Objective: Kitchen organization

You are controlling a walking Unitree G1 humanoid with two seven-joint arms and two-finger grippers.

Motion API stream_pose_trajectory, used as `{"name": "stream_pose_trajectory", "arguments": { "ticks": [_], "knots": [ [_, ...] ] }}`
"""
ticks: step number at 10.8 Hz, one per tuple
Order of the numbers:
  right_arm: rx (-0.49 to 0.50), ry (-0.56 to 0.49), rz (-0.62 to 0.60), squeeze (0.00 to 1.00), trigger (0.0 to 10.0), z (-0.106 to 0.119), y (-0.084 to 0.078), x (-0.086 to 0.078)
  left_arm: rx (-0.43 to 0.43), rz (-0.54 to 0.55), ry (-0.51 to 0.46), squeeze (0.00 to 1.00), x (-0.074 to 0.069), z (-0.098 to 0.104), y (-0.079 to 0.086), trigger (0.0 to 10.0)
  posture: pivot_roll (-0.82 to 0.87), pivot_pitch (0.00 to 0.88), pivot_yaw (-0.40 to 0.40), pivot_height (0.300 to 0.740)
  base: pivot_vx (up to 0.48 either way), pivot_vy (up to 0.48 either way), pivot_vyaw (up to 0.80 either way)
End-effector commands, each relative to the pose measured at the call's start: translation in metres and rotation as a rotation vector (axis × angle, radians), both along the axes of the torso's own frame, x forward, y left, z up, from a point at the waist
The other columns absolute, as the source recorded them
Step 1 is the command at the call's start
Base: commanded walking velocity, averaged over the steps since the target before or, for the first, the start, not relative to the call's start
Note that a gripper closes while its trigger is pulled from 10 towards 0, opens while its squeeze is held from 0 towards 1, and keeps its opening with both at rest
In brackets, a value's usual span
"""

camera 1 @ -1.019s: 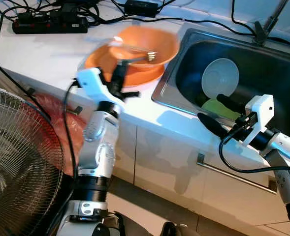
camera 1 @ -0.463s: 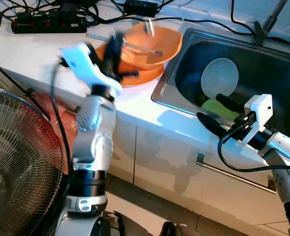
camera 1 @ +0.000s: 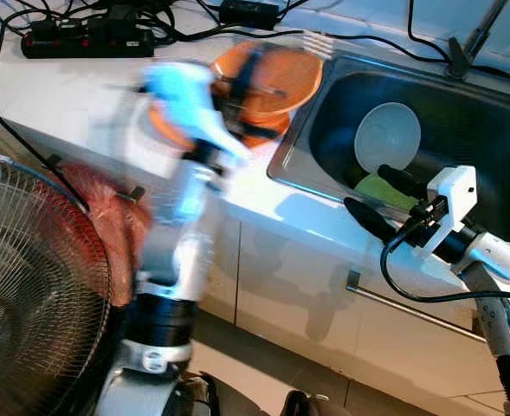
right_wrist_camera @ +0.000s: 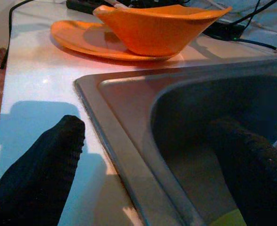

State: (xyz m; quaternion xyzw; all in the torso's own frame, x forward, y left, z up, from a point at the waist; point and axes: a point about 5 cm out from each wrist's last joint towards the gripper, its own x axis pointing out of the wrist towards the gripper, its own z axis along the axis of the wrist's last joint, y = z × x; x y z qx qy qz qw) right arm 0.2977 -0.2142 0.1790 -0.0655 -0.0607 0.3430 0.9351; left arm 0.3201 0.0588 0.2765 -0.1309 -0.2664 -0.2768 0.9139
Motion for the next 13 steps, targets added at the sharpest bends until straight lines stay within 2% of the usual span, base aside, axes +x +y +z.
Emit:
{"name": "stream_pose_trajectory", "arguments": {
  "ticks": [1,3,5,7,8,11,13],
  "knots": [
    [-0.013,-0.012,-0.013,0.00,10.0,0.003,-0.005,-0.001,0.020,-0.064,-0.045,0.00,-0.005,0.011,-0.012,10.0,0.03,0.161,-0.042,0.740,0.000,0.000,0.00],
    [-0.033,-0.026,-0.036,0.00,10.0,0.006,-0.012,-0.001,0.057,-0.117,-0.038,0.00,-0.005,0.008,-0.022,10.0,0.03,0.151,-0.032,0.740,0.000,0.000,0.00],
    [-0.057,-0.046,-0.068,0.00,10.0,0.012,-0.022,-0.001,0.100,-0.162,-0.002,0.00,-0.003,-0.004,-0.032,10.0,0.02,0.146,-0.024,0.740,0.000,0.000,0.00],
    [-0.085,-0.064,-0.108,0.00,10.0,0.020,-0.036,-0.004,0.125,-0.178,0.034,0.00,0.001,-0.015,-0.043,10.0,0.00,0.139,-0.016,0.740,0.000,0.000,0.00],
    [-0.090,-0.064,-0.111,0.00,10.0,0.020,-0.037,-0.006,0.126,-0.179,0.044,0.00,0.003,-0.018,-0.046,10.0,0.00,0.137,-0.016,0.740,0.000,0.000,0.00],
    [-0.099,-0.070,-0.128,0.00,10.0,0.021,-0.039,-0.012,0.169,-0.198,0.120,0.00,0.023,-0.031,-0.065,10.0,-0.03,0.144,0.004,0.740,0.000,0.000,0.00],
    [-0.096,-0.070,-0.127,0.00,10.0,0.021,-0.038,-0.016,0.174,-0.205,0.154,0.00,0.036,-0.032,-0.074,10.0,-0.04,0.152,0.013,0.740,0.000,0.000,0.00]
  ]
}}
